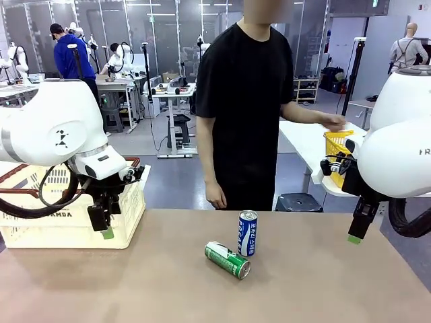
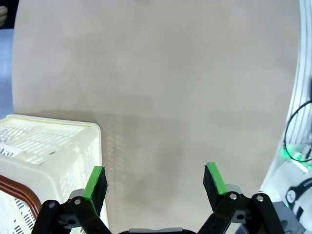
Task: Place the drinks into the Shopping basket.
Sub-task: Pick up one drink and place it into the Shopping basket.
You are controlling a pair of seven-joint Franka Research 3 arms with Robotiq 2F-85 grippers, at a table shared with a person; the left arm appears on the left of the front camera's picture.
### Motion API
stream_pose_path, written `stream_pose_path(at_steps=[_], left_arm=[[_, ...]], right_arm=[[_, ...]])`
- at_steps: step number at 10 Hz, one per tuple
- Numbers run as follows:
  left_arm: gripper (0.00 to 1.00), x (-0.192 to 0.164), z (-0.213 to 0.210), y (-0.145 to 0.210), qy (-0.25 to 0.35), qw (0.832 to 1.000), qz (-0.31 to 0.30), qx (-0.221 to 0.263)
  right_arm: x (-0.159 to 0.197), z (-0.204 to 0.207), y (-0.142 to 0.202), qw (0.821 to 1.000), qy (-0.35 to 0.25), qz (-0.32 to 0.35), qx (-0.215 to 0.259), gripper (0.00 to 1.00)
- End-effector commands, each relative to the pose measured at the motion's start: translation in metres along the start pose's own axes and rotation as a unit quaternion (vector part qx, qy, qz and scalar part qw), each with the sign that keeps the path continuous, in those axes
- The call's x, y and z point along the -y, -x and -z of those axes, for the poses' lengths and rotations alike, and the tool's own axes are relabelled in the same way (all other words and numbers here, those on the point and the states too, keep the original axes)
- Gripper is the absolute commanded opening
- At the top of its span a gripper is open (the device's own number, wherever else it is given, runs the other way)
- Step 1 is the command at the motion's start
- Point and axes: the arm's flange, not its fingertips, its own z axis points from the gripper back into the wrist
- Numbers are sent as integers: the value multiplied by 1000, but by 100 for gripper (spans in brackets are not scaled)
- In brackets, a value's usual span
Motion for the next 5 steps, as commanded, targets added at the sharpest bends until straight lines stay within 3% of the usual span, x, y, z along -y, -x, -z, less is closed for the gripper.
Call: stream_pose_path(at_steps=[1,2,5], left_arm=[[100,-1,2,1,-27,1000,-8,7],[100,0,0,0,0,1000,0,0],[100,0,0,0,0,1000,0,0]], right_arm=[[0,1,1,1000,-1,1,1,100],[0,1,1,1000,-1,1,1,100],[0,1,1,1000,-1,1,1,100]])
